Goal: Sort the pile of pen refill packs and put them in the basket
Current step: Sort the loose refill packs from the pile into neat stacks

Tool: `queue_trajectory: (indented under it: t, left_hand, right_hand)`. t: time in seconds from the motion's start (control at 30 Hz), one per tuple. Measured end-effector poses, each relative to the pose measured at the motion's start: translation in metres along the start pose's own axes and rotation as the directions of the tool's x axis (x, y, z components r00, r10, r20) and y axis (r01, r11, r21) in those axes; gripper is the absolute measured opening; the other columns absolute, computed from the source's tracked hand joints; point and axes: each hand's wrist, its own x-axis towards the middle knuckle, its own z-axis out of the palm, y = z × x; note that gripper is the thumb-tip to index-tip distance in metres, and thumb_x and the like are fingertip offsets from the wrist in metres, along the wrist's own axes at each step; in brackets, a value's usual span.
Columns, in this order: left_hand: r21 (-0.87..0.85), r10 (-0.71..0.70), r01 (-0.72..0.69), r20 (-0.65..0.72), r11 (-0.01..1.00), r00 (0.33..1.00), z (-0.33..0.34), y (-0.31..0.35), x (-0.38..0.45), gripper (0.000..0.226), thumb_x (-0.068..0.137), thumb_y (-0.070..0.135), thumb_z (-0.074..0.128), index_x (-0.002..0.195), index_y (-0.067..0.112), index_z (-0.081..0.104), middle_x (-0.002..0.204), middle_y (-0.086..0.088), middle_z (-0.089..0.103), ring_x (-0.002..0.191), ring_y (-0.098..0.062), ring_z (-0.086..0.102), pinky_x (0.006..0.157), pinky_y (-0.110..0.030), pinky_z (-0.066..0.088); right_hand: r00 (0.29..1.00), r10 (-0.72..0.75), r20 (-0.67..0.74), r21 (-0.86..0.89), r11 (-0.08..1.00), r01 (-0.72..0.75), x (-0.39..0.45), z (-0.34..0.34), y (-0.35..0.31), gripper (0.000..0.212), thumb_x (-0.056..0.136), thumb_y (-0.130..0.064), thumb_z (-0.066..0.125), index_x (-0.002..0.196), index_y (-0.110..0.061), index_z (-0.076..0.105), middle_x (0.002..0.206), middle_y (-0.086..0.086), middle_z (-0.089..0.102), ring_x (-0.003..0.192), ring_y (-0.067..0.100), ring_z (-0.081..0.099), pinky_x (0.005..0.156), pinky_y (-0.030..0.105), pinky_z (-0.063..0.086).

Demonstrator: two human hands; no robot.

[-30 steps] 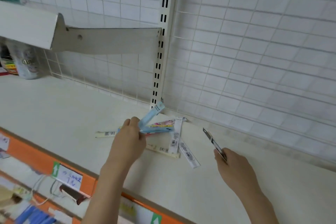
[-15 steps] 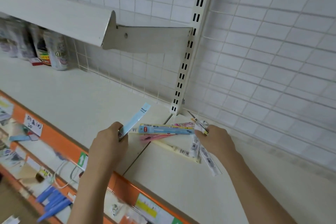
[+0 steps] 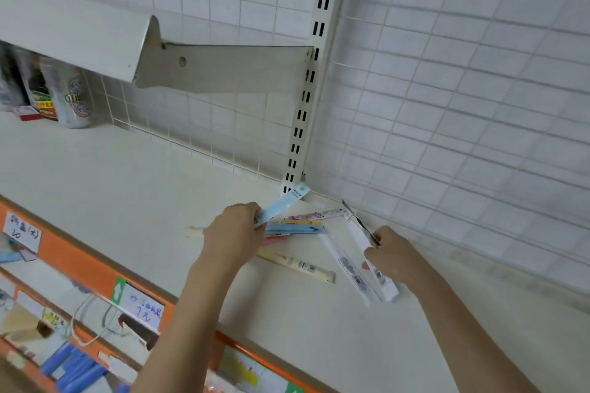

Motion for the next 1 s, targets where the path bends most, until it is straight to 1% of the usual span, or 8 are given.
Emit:
queue_trajectory:
  t: [0.13,0.23,0.33,0.43,0.53,0.63,0.8,1.0]
  left_hand:
    - [0.129,-0.002,-0.019,0.160,0.991,0.987,0.014,0.022,0.010,0.027,0.089,0.029,0.051,0.114,0.018,0.056,0.107,-0.006,0.063,0.094,-0.028,0.060,0.072,-0.031,0.042]
    - [0.223,-0.016,-0.048,0.277,0.974,0.961,0.027,0.029,0.011,0.037,0.088,0.021,0.049,0.125,0.020,0.048,0.116,-0.007,0.059,0.105,-0.028,0.058,0.075,-0.032,0.043]
    - [0.266,-0.020,-0.056,0.275,0.962,0.961,0.031,0.029,0.009,0.036,0.088,0.012,0.044,0.123,0.019,0.049,0.114,-0.008,0.058,0.104,-0.029,0.059,0.076,-0.034,0.045]
    - [0.285,0.017,-0.083,0.227,0.955,0.974,0.028,0.028,0.006,0.024,0.089,0.012,0.044,0.110,0.016,0.054,0.104,-0.007,0.060,0.098,-0.029,0.060,0.070,-0.031,0.040]
    - [0.206,0.015,-0.059,0.211,0.977,0.977,0.022,0.026,0.004,0.016,0.089,0.019,0.049,0.102,0.018,0.059,0.092,-0.005,0.059,0.085,-0.027,0.058,0.064,-0.029,0.038]
    - [0.115,0.013,-0.036,0.197,0.993,0.980,0.014,0.023,0.000,0.012,0.088,0.021,0.050,0.092,0.017,0.060,0.083,-0.004,0.056,0.073,-0.024,0.050,0.060,-0.027,0.037]
    - [-0.028,0.027,-0.022,0.182,0.999,0.983,-0.001,0.020,-0.011,0.029,0.085,0.011,0.045,0.058,0.019,0.039,0.060,0.001,0.043,0.058,-0.021,0.040,0.046,-0.026,0.027]
    - [-0.311,0.069,-0.032,0.108,0.950,0.992,-0.012,0.023,-0.036,0.021,0.088,0.010,0.044,0.091,0.010,0.066,0.062,0.001,0.048,0.057,-0.017,0.042,0.051,-0.024,0.032]
  right_hand:
    - [0.998,0.001,-0.056,-0.035,0.999,-0.003,-0.008,-0.009,0.016,0.020,0.087,-0.009,0.044,0.106,-0.010,0.045,0.089,0.005,0.067,0.073,0.015,0.061,0.056,0.025,0.041]
    - [0.996,0.035,-0.079,-0.067,0.997,-0.041,-0.015,-0.012,0.027,0.025,0.085,-0.027,0.058,0.104,-0.014,0.048,0.086,0.001,0.060,0.076,0.020,0.056,0.058,0.026,0.039]
    - [0.993,0.054,-0.105,-0.098,0.993,-0.064,-0.017,-0.012,0.034,0.029,0.082,-0.040,0.061,0.092,-0.015,0.052,0.079,-0.001,0.057,0.067,0.019,0.052,0.059,0.029,0.037]
    - [0.986,0.032,-0.162,-0.192,0.979,-0.064,-0.015,-0.009,0.036,0.030,0.090,-0.038,0.048,0.069,-0.017,0.041,0.065,-0.002,0.049,0.065,0.020,0.048,0.053,0.028,0.032]
    - [0.985,-0.004,-0.174,-0.215,0.976,-0.035,-0.013,-0.004,0.034,0.033,0.095,-0.031,0.040,0.065,-0.017,0.035,0.065,-0.001,0.049,0.067,0.020,0.049,0.052,0.027,0.032]
    - [0.990,-0.016,-0.138,-0.215,0.976,-0.014,-0.013,0.001,0.031,0.029,0.095,-0.026,0.037,0.069,-0.016,0.039,0.080,0.007,0.064,0.083,0.026,0.060,0.065,0.030,0.040]
    - [0.994,0.010,-0.108,-0.157,0.987,-0.027,-0.013,0.004,0.028,0.020,0.090,-0.017,0.038,0.090,-0.006,0.055,0.090,0.013,0.067,0.089,0.031,0.063,0.077,0.036,0.050]
    - [0.992,-0.009,-0.129,-0.105,0.994,-0.004,-0.019,0.006,0.022,0.019,0.088,-0.019,0.039,0.089,-0.009,0.056,0.086,0.011,0.065,0.087,0.032,0.065,0.081,0.045,0.055]
